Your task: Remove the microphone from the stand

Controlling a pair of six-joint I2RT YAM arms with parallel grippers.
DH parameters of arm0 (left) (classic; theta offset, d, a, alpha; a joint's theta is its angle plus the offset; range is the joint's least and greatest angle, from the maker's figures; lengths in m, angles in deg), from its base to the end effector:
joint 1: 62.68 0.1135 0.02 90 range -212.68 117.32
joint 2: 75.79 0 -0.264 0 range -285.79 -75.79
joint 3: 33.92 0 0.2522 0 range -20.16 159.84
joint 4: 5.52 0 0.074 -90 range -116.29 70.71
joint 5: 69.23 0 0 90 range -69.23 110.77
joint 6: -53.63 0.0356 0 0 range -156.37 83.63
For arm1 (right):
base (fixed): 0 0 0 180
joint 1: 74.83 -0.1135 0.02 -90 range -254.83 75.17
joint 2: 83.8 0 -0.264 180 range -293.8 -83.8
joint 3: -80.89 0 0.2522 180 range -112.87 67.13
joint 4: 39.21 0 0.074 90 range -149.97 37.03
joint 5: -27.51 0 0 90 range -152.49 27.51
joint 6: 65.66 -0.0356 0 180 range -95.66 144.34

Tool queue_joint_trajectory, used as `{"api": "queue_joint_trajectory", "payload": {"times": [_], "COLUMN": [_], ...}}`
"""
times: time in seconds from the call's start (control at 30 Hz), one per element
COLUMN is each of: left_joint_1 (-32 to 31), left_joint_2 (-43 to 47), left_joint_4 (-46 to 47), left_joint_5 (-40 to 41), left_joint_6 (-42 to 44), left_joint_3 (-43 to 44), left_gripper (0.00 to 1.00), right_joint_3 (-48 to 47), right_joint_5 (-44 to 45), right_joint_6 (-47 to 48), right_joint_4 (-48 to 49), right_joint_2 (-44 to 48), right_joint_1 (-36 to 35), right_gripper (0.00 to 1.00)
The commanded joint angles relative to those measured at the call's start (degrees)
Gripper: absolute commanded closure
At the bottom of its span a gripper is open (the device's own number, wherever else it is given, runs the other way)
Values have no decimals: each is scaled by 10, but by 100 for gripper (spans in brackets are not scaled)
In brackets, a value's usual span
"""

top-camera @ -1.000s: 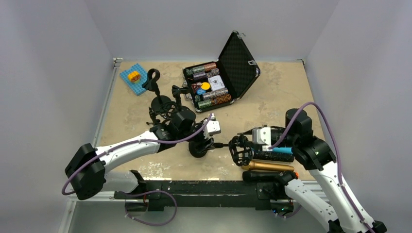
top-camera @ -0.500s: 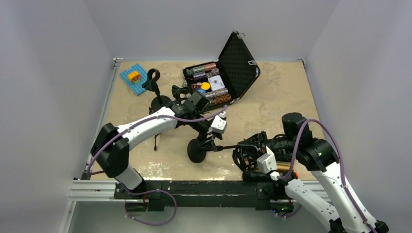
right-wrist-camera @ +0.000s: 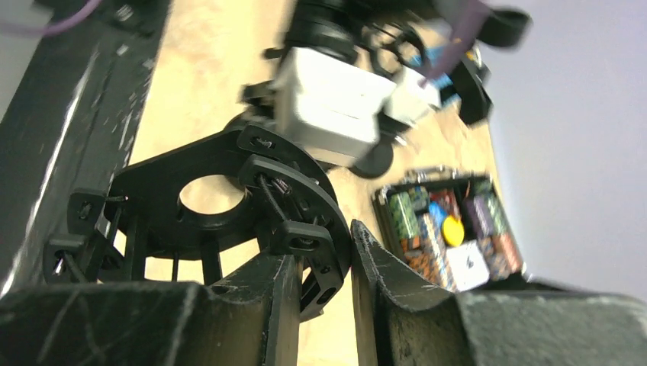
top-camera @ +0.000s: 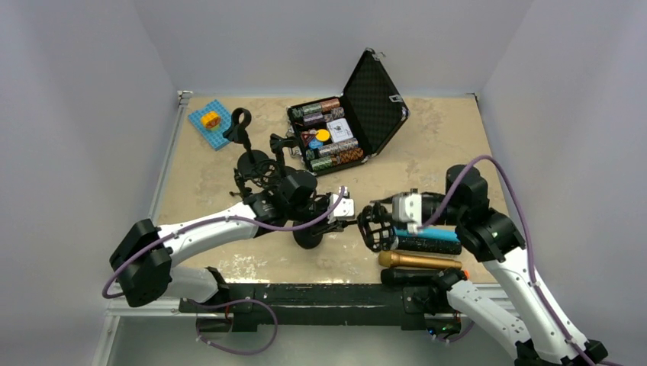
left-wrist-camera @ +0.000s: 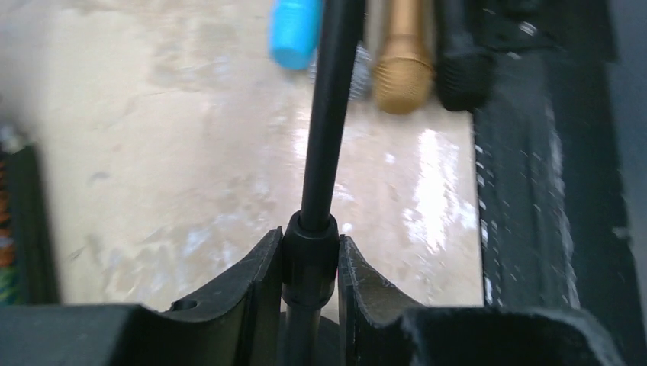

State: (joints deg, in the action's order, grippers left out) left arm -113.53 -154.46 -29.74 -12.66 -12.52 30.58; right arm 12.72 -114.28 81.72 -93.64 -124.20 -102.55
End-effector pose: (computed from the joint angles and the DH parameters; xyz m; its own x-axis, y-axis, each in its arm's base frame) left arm 0.1704 -0.2403 0.2462 0.0133 0.5181 -0.8552 0.9998 -0.0191 0.0040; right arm 0.1002 0.0843 0.3590 0.5518 -0.2986 -0.7787 -0.8247 -0.0567 -0.5627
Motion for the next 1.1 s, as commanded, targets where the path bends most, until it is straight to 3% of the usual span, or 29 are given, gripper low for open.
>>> {"api": "queue_joint_trajectory", "payload": {"times": [0.0, 0.03, 0.07, 0.13, 0.17, 0.27, 0.33, 0.47, 0.57, 0.73, 0.9, 1.07], "left_joint_1": [-5, -5, -5, -5, -4, 0, 15, 61, 70, 66, 49, 41], "left_joint_2": [41, 39, 37, 36, 38, 58, 65, 50, 8, -125, -175, -170], "left_joint_4": [173, 161, 150, 143, 141, 127, 81, -32, -191, -405, -390, -298], "left_joint_5": [308, 295, 276, 225, 179, 70, 5, -143, -248, -297, -262, -204], "left_joint_6": [-192, -203, -211, -217, -205, -152, -110, 3, 150, 315, 316, 253], "left_joint_3": [-29, -28, -27, -33, -36, -43, -31, 21, 89, 236, 258, 214], "left_gripper": [100, 100, 93, 66, 59, 44, 41, 40, 39, 40, 45, 65], "right_joint_3": [3, 7, 8, 4, -1, -15, -21, -13, -12, -6, -19, -10], "right_joint_5": [59, 50, 48, 34, 20, -29, -58, -72, -62, -36, -32, -30], "right_joint_6": [-406, -410, -401, -365, -340, -225, -129, 104, 260, 409, 453, 446], "right_joint_4": [147, 146, 143, 131, 120, 62, 2, -115, -176, -173, -173, -172], "right_joint_2": [-16, -14, -16, -22, -26, -33, -34, -21, -16, -12, -24, -14], "right_joint_1": [30, 33, 33, 33, 33, 32, 31, 26, 23, 21, 21, 21], "right_gripper": [100, 100, 100, 100, 100, 100, 100, 100, 100, 100, 100, 100]}}
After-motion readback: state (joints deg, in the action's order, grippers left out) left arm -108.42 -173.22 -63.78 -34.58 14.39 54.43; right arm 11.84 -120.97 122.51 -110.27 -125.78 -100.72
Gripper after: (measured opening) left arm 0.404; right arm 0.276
